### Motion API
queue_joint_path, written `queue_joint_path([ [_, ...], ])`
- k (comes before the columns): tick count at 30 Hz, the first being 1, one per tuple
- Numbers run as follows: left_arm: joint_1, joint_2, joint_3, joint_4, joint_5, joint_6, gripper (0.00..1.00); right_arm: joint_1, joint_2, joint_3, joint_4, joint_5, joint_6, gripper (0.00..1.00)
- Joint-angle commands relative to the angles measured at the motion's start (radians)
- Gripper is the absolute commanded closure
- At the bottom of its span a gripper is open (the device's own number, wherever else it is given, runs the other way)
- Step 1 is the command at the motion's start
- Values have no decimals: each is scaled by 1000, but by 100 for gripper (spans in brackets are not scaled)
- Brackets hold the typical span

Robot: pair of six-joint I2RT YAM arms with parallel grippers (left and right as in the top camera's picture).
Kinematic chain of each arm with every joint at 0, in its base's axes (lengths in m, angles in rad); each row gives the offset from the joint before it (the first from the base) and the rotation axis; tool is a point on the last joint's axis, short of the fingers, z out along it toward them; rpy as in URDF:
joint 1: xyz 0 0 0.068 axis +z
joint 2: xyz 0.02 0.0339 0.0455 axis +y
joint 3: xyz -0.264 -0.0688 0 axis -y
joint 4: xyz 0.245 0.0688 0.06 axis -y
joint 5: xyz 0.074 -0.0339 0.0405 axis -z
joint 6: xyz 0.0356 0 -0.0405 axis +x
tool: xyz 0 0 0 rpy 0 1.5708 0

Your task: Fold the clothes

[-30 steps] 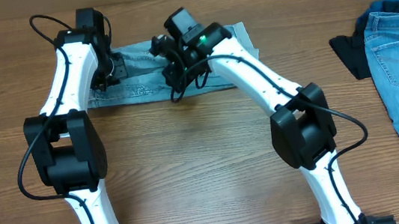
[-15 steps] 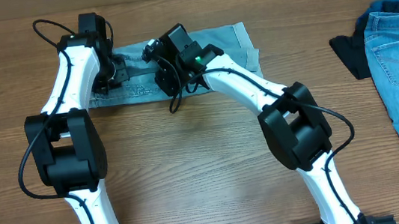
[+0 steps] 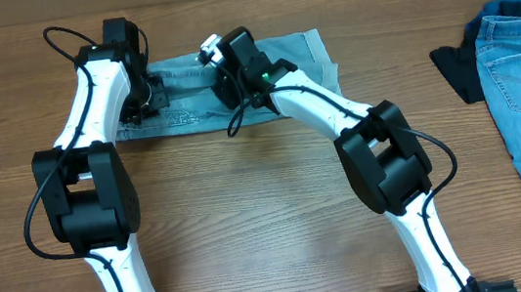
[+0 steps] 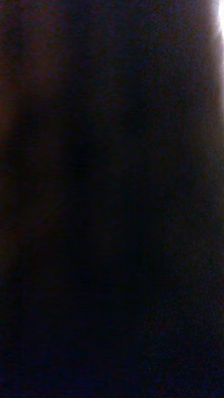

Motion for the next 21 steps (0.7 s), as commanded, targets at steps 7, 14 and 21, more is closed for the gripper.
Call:
queue_joint_path([
  [7,0,10,-8,5,11,-20,96,-105,88,1,406,75,49,96],
  [14,0,10,-8,10,11,-21,96,-118,87,87,477,121,49,95],
  [21,0,10,-8,51,8,6,96,-146,-27,356,-279,118,135,31],
])
